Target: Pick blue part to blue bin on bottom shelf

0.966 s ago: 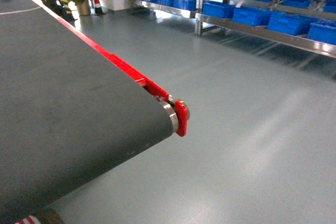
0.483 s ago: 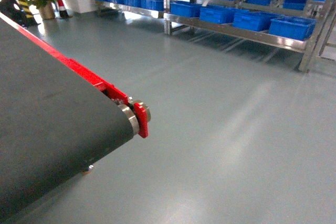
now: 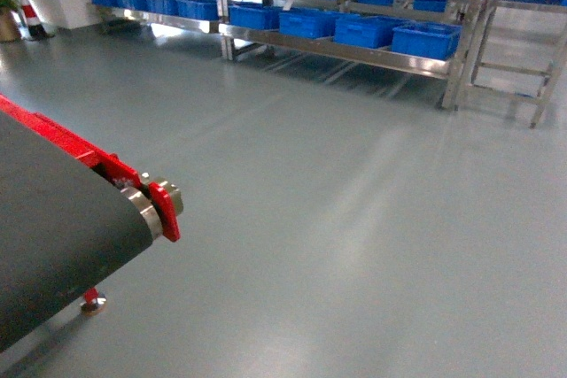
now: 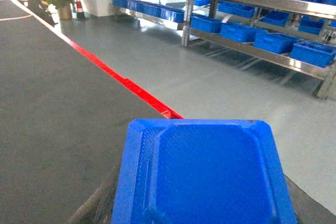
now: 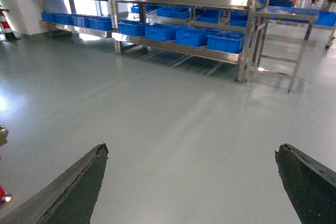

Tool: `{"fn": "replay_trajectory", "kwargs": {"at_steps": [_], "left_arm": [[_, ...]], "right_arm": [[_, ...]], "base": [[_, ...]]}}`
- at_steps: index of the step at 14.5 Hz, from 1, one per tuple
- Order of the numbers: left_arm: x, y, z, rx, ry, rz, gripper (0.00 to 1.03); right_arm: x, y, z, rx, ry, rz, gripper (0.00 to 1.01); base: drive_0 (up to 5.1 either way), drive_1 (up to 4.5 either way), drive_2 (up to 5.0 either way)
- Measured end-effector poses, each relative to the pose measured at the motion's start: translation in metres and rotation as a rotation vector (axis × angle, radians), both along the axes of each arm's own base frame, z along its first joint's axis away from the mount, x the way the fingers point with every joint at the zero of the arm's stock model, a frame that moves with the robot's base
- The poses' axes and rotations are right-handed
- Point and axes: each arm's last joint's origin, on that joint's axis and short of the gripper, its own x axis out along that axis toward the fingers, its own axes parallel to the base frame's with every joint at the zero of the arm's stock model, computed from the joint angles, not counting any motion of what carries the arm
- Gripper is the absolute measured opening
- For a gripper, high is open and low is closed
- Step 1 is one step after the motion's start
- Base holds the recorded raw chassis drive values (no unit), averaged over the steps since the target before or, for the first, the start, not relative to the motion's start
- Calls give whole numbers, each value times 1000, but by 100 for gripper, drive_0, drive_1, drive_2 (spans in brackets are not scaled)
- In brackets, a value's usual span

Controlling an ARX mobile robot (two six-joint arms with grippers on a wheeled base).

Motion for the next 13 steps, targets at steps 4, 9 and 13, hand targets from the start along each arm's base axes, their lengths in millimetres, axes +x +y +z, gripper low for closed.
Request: {"fn": "replay_trajectory", "kwargs": {"at_steps": [4,9,13], "left_arm": [[0,0,0,0,0,0,44],[0,0,0,0,0,0,44],[0,0,0,0,0,0,44]], "right_arm": [[0,0,0,0,0,0,98],[0,0,0,0,0,0,98],[0,0,0,0,0,0,98]], "base": [[-156,-156,-156],[-156,-156,-156],[-156,-156,-156]]}}
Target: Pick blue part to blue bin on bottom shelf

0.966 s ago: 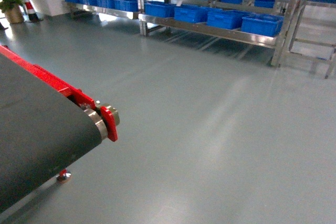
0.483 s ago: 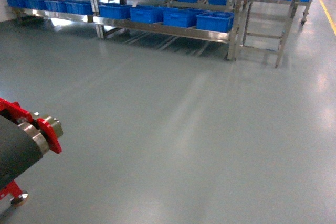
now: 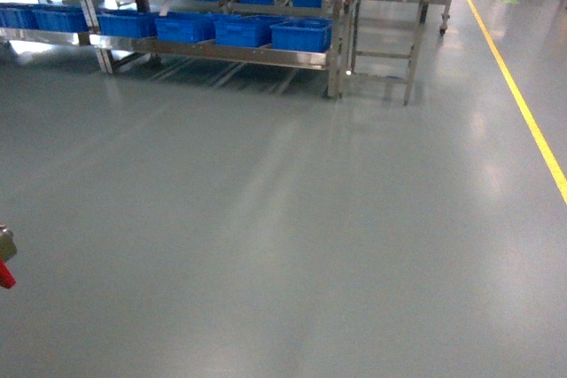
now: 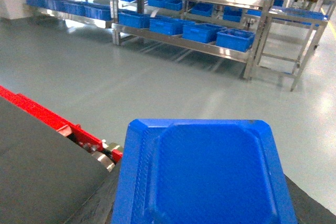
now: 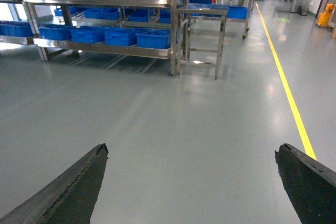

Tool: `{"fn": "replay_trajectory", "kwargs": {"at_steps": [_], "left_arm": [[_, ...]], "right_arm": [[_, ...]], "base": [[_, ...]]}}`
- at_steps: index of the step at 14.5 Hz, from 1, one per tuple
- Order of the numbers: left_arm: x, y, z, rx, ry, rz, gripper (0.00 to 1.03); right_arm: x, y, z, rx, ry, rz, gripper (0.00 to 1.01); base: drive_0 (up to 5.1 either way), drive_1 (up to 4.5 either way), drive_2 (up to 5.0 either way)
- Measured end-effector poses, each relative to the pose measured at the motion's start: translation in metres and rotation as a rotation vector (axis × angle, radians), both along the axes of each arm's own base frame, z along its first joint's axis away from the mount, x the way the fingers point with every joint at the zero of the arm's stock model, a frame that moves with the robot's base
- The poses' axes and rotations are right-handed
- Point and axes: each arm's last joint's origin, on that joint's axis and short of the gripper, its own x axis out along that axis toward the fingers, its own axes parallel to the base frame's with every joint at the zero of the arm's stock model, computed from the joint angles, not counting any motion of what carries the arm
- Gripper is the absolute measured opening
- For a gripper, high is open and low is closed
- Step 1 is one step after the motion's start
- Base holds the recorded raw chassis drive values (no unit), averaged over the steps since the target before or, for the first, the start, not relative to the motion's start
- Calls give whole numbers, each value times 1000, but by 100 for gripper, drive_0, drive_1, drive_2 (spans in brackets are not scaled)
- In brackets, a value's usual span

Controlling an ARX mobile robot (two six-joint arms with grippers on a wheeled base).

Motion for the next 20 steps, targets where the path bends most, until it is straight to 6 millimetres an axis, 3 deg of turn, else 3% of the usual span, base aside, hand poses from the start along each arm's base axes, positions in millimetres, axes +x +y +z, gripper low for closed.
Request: {"fn": "replay_trajectory", "kwargs": {"at_steps": [12,20], "left_arm": [[0,0,0,2,3,0,44],[0,0,0,1,2,0,44]], "right_arm": [[0,0,0,0,-2,0,98],[0,0,0,0,0,0,98]], "base": [[-104,-104,-104],[2,410,-405]]}}
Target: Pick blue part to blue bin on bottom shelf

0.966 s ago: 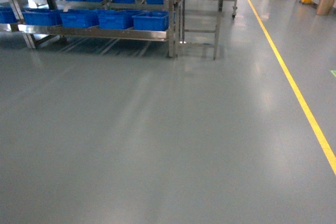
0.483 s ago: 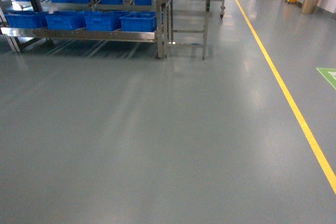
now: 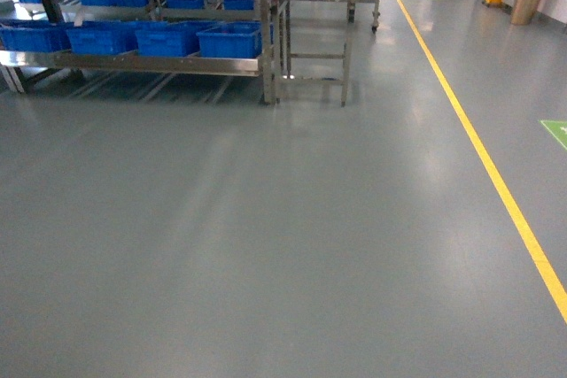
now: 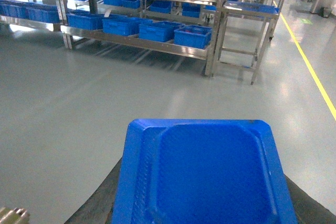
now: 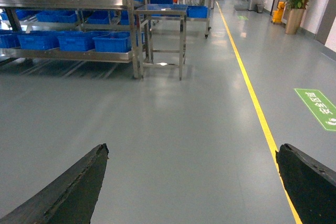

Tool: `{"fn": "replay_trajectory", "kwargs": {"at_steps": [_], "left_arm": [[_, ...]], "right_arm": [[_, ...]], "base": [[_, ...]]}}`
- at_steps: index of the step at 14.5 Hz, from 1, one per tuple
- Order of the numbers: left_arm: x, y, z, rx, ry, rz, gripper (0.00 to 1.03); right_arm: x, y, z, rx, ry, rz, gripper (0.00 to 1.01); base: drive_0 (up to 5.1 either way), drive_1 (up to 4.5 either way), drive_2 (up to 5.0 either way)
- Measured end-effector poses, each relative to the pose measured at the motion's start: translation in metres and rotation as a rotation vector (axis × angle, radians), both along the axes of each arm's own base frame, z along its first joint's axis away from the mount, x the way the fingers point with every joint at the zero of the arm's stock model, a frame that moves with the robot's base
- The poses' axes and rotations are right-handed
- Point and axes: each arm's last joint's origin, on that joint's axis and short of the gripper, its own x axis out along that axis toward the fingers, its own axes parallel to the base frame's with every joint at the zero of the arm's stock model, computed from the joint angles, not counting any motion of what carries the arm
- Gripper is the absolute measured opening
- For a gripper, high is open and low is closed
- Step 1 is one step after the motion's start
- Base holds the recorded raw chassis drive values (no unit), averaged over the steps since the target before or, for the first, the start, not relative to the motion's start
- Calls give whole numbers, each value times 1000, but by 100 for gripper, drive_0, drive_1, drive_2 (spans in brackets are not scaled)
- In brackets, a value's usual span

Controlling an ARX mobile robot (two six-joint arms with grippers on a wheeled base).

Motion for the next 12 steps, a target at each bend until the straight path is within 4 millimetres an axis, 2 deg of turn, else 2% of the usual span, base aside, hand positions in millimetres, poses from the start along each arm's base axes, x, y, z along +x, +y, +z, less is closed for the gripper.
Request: {"fn": "replay_trajectory", "kwargs": {"at_steps": [12], "left_arm": [[0,0,0,-1,-2,1,44]], "right_arm": [[0,0,0,0,-1,0,98]], "base": [[3,411,-405]]}}
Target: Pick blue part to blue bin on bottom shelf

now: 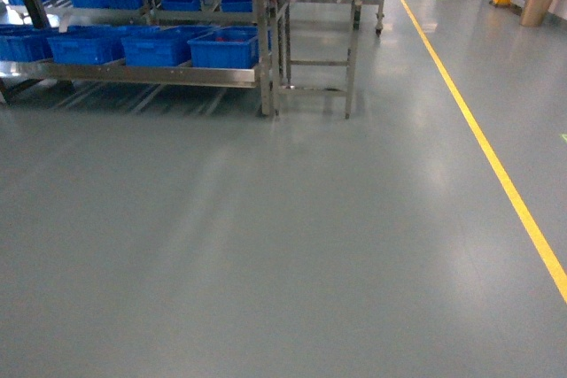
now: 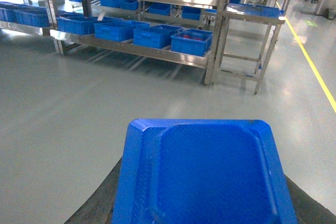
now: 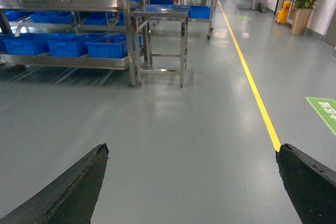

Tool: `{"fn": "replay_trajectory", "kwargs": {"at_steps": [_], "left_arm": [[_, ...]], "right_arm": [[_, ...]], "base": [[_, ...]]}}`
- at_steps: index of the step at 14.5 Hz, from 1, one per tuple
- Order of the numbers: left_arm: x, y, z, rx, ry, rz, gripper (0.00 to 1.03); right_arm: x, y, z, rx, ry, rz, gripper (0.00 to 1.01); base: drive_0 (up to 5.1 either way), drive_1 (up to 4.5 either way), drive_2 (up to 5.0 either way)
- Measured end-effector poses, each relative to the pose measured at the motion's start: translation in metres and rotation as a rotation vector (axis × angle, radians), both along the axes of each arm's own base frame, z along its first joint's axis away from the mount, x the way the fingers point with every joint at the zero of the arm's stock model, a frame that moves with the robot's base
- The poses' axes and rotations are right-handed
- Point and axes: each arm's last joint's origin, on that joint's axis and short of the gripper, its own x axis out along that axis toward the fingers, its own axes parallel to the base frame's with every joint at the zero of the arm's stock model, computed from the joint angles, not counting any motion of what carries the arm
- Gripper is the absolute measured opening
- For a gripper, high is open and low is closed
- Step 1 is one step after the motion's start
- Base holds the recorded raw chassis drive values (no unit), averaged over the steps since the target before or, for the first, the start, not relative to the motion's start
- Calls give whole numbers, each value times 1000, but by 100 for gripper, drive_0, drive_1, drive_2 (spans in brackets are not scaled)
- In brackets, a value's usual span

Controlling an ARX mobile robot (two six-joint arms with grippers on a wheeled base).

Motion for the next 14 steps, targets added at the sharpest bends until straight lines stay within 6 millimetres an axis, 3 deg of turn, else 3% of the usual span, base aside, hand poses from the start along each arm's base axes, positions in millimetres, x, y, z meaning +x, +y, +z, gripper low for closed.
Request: {"fn": "replay_trajectory", "kwargs": {"at_steps": [14], "left_arm": [[0,0,0,1,2,0,44]], "right_arm": [[0,0,0,0,2,0,98]], "base": [[7,415,-402]]}}
